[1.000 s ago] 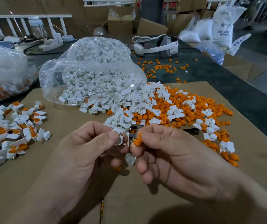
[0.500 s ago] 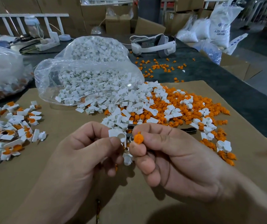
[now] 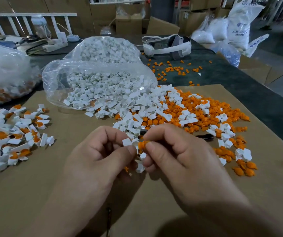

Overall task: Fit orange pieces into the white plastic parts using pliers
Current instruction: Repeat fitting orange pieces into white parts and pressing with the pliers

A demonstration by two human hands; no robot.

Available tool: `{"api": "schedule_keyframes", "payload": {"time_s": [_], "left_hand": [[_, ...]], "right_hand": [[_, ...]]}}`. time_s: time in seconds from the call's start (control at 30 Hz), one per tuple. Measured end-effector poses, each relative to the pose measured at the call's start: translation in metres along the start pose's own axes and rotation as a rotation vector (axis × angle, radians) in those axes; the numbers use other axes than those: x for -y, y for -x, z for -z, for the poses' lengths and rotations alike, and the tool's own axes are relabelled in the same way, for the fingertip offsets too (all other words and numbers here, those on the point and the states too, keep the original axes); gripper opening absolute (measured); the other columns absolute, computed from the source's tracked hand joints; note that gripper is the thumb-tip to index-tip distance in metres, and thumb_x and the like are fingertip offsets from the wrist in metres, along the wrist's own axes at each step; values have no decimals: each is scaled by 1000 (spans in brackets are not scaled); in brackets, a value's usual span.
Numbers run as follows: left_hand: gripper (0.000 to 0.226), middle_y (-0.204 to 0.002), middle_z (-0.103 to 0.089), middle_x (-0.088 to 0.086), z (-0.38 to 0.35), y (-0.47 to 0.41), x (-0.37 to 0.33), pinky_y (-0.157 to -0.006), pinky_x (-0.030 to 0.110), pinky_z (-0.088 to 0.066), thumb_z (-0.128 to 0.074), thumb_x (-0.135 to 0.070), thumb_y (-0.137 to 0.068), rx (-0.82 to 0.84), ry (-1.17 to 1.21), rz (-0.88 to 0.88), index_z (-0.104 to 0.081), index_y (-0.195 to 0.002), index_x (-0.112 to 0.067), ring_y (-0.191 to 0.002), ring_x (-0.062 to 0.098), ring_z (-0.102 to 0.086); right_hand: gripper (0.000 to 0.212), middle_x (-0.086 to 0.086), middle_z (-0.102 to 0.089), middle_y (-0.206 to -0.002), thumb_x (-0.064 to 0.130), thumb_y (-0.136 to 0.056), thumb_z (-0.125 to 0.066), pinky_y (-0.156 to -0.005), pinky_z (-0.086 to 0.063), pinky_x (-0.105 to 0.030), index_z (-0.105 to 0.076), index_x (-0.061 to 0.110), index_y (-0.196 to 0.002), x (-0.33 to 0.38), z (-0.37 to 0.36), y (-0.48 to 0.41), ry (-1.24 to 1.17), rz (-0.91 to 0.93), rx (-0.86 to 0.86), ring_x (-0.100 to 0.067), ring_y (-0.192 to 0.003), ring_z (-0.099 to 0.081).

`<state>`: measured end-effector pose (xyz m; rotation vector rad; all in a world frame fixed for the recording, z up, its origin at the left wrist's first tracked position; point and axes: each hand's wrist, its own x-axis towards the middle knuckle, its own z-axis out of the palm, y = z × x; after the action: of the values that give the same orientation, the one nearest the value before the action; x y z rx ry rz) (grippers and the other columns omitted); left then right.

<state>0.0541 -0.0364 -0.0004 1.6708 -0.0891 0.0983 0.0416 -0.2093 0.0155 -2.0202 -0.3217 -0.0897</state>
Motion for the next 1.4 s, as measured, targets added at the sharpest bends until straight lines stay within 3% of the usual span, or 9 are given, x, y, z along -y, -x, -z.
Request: {"api": "schedule_keyframes", "payload": {"time_s": [0.07,0.2,0.37,0.53,0.6,0.87,1.13,1.27,1.4], "left_hand": [[22,-63,-69,6,0,2,-2,-49,32,-55,-89,-33,-68,-5,-86,-25,-71,-80,-29,-51,21,-66],[15,-64,-71,-1,-1,4,0,-47,23,-53,-83,-37,-74,-3,-132,-62,-70,-82,-31,-51,14,-67],[29,-65,-72,-1,-4,3,8,-52,34,-55,-75,-47,-61,18,-141,-44,-72,-85,-31,-53,16,-67],[12,-62,-69,11,-3,-1,14,-47,21,-49,-74,-26,-69,101,16,32,-75,-81,-26,-49,21,-64],[21,-61,-68,16,-1,-2,13,-45,23,-49,-77,-31,-62,133,89,54,-76,-82,-23,-47,24,-63],[33,-62,-69,6,-1,-2,16,-50,23,-51,-74,-43,-57,99,39,6,-75,-85,-26,-52,21,-66],[37,-64,-70,8,3,-7,17,-53,29,-52,-80,-44,-53,86,7,58,-75,-85,-27,-56,22,-67],[13,-60,-66,8,8,-10,13,-50,26,-51,-80,-28,-68,64,-22,51,-73,-79,-29,-53,20,-63],[28,-60,-64,3,12,-12,12,-48,22,-51,-75,-4,-81,57,-56,63,-74,-74,-30,-52,15,-64]], "right_hand": [[14,18,-57,-91,43,-91,-40,-63,-53,-25,-52,40,-95,4,-1,1,273,130,-1,-1,-84,-58],[14,19,-49,-84,44,-92,-34,-62,-44,-18,-47,40,-95,12,3,0,464,180,36,0,-83,-50],[7,11,-47,-91,27,-99,-43,-71,-46,-32,-48,30,-103,20,5,-3,599,223,142,-9,-81,-46],[18,8,-49,-100,21,-97,-53,-72,-50,-33,-52,26,-114,23,4,-4,671,225,207,-8,-85,-45],[20,8,-50,-99,19,-93,-58,-68,-51,-32,-54,25,-111,24,3,-5,686,232,196,-7,-83,-46],[12,15,-46,-103,32,-102,-39,-79,-42,-25,-35,39,-111,29,5,-2,607,117,218,-6,-92,-45],[16,17,-44,-108,33,-99,-43,-81,-45,-26,-44,36,-115,13,7,-6,634,237,204,-2,-97,-44],[39,8,-48,-123,42,-90,-48,-91,-45,-36,-42,31,-127,-4,23,-8,884,181,22,-16,-112,-45],[60,7,-27,-140,58,-87,-31,-108,-25,-40,-13,36,-140,-23,37,-11,1106,-11,190,-18,-126,-26]]}}
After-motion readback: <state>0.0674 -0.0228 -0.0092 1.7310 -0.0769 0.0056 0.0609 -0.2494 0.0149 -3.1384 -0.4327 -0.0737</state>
